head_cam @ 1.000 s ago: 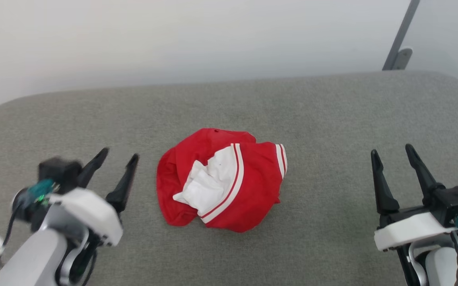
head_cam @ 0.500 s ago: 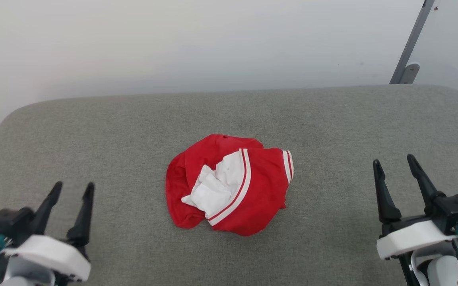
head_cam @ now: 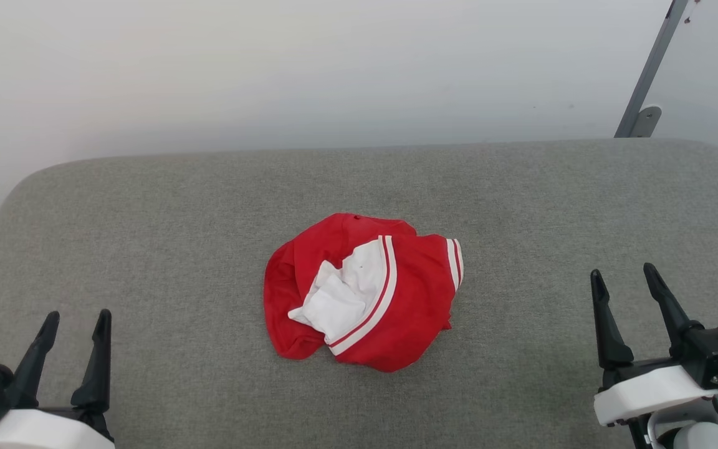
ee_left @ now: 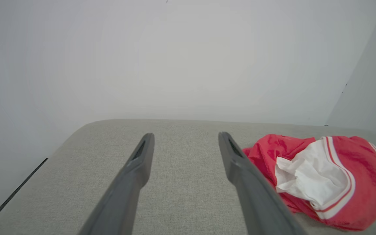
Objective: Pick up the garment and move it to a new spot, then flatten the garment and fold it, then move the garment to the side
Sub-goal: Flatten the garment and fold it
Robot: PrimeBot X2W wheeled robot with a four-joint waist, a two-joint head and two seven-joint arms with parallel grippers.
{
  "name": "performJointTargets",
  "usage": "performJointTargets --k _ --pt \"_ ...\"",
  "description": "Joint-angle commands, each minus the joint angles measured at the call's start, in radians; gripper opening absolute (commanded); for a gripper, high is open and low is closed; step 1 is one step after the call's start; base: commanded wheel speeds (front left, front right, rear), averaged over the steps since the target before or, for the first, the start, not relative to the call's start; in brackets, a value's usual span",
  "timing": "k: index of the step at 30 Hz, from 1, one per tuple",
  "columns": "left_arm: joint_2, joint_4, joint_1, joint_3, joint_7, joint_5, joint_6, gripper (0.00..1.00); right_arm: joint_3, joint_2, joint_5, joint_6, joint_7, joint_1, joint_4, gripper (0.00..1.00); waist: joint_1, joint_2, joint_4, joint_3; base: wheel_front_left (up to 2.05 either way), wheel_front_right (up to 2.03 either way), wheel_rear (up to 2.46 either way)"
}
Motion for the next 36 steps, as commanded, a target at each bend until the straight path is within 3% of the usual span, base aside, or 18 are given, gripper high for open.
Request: performJointTargets --k 1,12,16,24,31,36 --pt "-0.01 -0.004 0.016 0.014 -0.006 0.009 -0.012 1.0 0.0 0.005 -0.007 0.0 -0.005 0.015 -0.007 1.0 0.0 0.0 0.0 0.001 0.0 0.0 0.0" --pt "-0.032 0.012 0.032 0.045 -0.004 0.035 -0.05 1.0 -0.004 0.017 -0.012 0.0 -0.005 0.021 -0.017 1.0 0.0 0.0 -0.002 0.006 0.0 0.0 0.0" --pt "-0.026 0.01 0.002 0.027 0.058 0.009 -0.059 1.0 0.001 0.021 -0.013 0.0 -0.005 0.013 -0.019 1.0 0.0 0.0 -0.01 0.013 0.0 0.0 0.0" --pt "0.01 -0.025 -0.149 -0.041 0.304 -0.073 -0.116 1.0 0.015 0.028 -0.014 0.0 -0.005 -0.012 -0.028 1.0 0.0 0.0 -0.059 0.044 0.0 0.0 0.0" --pt "0.029 -0.016 -0.347 -0.14 0.588 -0.116 -0.132 1.0 0.039 0.039 -0.007 0.0 -0.005 -0.053 -0.032 1.0 0.0 0.0 -0.132 0.096 0.0 0.0 0.0" --pt "0.016 0.03 -0.472 -0.202 0.736 -0.125 -0.136 1.0 0.049 0.05 -0.004 0.0 -0.005 -0.083 -0.038 1.0 0.0 0.0 -0.191 0.139 0.0 0.0 0.0"
